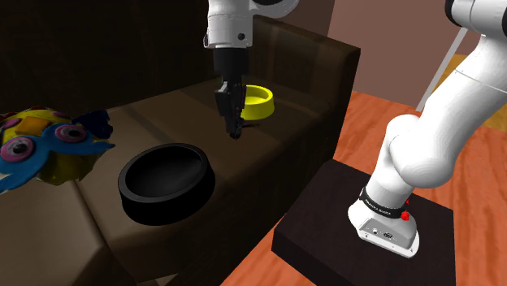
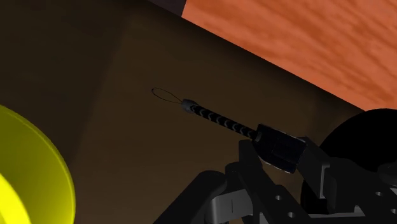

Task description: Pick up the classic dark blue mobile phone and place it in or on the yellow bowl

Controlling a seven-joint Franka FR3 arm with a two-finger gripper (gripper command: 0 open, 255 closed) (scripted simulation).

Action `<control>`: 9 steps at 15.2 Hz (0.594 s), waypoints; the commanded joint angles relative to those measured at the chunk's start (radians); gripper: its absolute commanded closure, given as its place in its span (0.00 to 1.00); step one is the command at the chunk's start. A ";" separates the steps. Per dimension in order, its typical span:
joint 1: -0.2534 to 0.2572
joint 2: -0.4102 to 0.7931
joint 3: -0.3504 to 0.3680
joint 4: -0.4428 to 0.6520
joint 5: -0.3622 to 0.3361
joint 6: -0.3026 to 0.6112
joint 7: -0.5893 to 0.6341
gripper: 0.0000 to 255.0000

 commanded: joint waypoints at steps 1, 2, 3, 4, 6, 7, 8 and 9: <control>-0.001 0.001 -0.002 0.029 -0.002 -0.028 0.006 1.00; -0.001 0.002 -0.003 0.043 -0.003 -0.041 0.009 1.00; -0.002 0.003 -0.004 0.057 -0.004 -0.053 0.012 1.00; -0.002 0.004 -0.005 0.072 -0.005 -0.066 0.016 1.00; -0.003 0.008 -0.006 0.102 -0.006 -0.092 0.022 1.00; -0.003 0.010 -0.007 0.117 -0.007 -0.105 0.026 1.00; -0.003 0.012 -0.007 0.133 -0.008 -0.118 0.029 1.00; -0.004 0.014 -0.008 0.148 -0.008 -0.131 0.033 1.00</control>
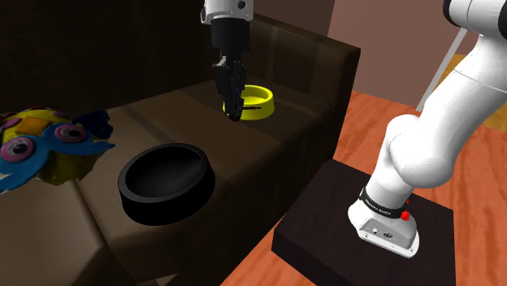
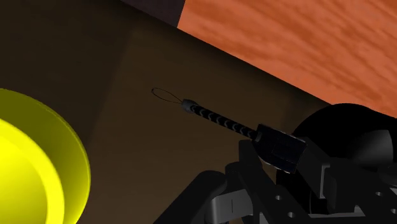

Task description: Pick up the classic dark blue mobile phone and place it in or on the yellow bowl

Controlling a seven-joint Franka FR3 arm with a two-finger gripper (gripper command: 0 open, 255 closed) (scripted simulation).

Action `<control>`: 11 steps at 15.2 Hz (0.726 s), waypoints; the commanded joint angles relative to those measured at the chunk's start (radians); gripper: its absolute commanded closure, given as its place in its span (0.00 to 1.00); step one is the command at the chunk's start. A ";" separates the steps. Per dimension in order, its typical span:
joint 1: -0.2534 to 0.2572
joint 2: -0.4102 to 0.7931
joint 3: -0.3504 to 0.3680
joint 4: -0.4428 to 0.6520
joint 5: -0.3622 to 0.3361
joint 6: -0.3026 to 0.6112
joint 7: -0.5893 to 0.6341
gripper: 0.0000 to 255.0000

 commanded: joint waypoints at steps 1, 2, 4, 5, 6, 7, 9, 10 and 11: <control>-0.001 0.006 -0.001 0.032 -0.002 -0.026 0.007 1.00; -0.001 0.009 -0.002 0.048 -0.002 -0.039 0.010 1.00; -0.001 0.015 -0.003 0.082 -0.004 -0.065 0.017 1.00; -0.002 0.019 -0.003 0.099 -0.004 -0.078 0.021 1.00; -0.002 0.023 -0.004 0.117 -0.005 -0.091 0.025 1.00; -0.002 0.027 -0.004 0.133 -0.006 -0.104 0.029 1.00; -0.021 0.042 -0.033 0.157 -0.016 -0.126 -0.014 1.00; -0.031 0.051 -0.047 0.171 -0.022 -0.137 -0.036 1.00; -0.041 0.061 -0.061 0.187 -0.027 -0.148 -0.057 1.00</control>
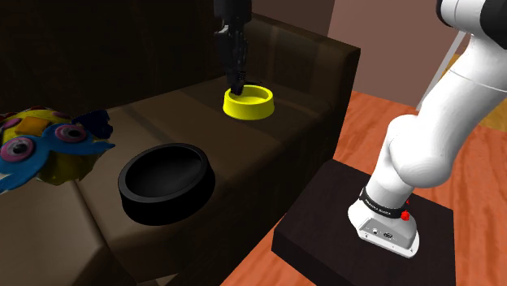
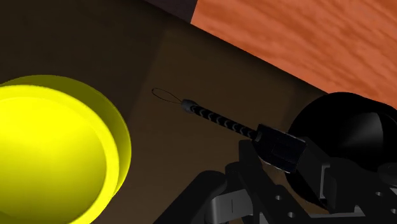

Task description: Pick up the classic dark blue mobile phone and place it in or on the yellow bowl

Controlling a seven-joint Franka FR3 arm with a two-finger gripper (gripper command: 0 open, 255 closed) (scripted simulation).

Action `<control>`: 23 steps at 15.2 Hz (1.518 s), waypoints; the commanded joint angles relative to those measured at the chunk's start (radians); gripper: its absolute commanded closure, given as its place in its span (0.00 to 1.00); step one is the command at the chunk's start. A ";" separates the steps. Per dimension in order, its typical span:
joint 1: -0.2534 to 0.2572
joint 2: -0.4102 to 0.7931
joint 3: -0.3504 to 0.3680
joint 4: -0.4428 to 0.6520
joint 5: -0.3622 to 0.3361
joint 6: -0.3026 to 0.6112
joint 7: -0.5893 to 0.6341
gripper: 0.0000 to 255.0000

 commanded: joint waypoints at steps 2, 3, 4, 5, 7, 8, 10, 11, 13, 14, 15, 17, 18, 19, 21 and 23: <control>-0.029 0.043 -0.041 0.056 -0.018 -0.032 -0.063 1.00; -0.039 0.056 -0.054 0.075 -0.023 -0.044 -0.084 1.00; -0.048 0.070 -0.067 0.096 -0.028 -0.056 -0.105 1.00; -0.058 0.086 -0.079 0.118 -0.033 -0.068 -0.125 1.00; -0.078 0.121 -0.104 0.167 -0.041 -0.093 -0.165 1.00; -0.089 0.140 -0.116 0.194 -0.045 -0.107 -0.185 1.00; -0.110 0.181 -0.138 0.253 -0.052 -0.134 -0.224 1.00; -0.120 0.204 -0.149 0.286 -0.055 -0.149 -0.243 1.00; -0.129 0.216 -0.157 0.290 -0.057 -0.146 -0.261 1.00; -0.128 0.209 -0.157 0.268 -0.058 -0.130 -0.264 1.00; -0.128 0.203 -0.156 0.246 -0.059 -0.115 -0.268 1.00; -0.128 0.192 -0.156 0.205 -0.060 -0.085 -0.274 1.00; -0.127 0.186 -0.156 0.185 -0.061 -0.071 -0.277 1.00; -0.127 0.182 -0.155 0.165 -0.061 -0.056 -0.280 1.00; -0.127 0.173 -0.155 0.127 -0.062 -0.028 -0.286 1.00; -0.126 0.165 -0.154 0.091 -0.063 0.001 -0.292 1.00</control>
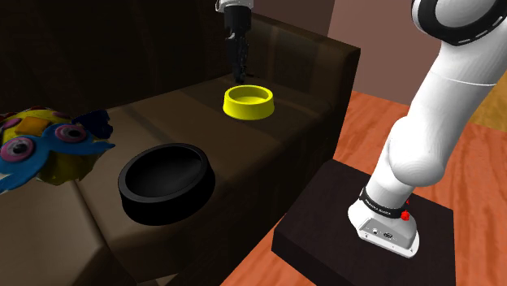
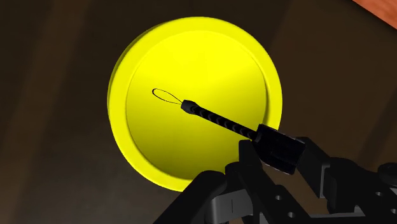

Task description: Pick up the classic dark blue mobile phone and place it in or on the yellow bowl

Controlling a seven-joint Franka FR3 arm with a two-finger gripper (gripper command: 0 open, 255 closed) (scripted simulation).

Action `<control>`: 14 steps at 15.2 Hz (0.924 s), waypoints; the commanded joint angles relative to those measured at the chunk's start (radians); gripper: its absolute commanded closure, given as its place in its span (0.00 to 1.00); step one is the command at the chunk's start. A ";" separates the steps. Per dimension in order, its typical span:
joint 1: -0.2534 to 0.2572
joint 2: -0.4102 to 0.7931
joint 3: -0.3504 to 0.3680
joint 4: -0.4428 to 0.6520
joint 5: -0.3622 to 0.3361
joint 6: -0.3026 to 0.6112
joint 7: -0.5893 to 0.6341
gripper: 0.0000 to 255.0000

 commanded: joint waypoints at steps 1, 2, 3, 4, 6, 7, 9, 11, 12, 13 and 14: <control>0.001 -0.008 0.001 -0.036 -0.001 0.028 -0.005 1.00; 0.001 -0.011 0.001 -0.053 -0.001 0.042 -0.008 1.00; 0.001 -0.014 0.001 -0.070 -0.001 0.056 -0.011 1.00; 0.001 -0.016 0.001 -0.087 -0.001 0.070 -0.014 1.00; 0.002 -0.020 0.002 -0.119 -0.001 0.097 -0.019 1.00; 0.002 -0.021 0.002 -0.125 -0.001 0.102 -0.020 1.00; 0.002 -0.021 0.002 -0.125 -0.001 0.102 -0.020 1.00; 0.002 -0.021 0.002 -0.125 -0.001 0.102 -0.020 1.00; 0.002 -0.021 0.002 -0.125 -0.001 0.102 -0.020 1.00; 0.002 -0.021 0.002 -0.125 -0.001 0.102 -0.020 1.00; 0.002 -0.021 0.002 -0.125 -0.001 0.102 -0.020 1.00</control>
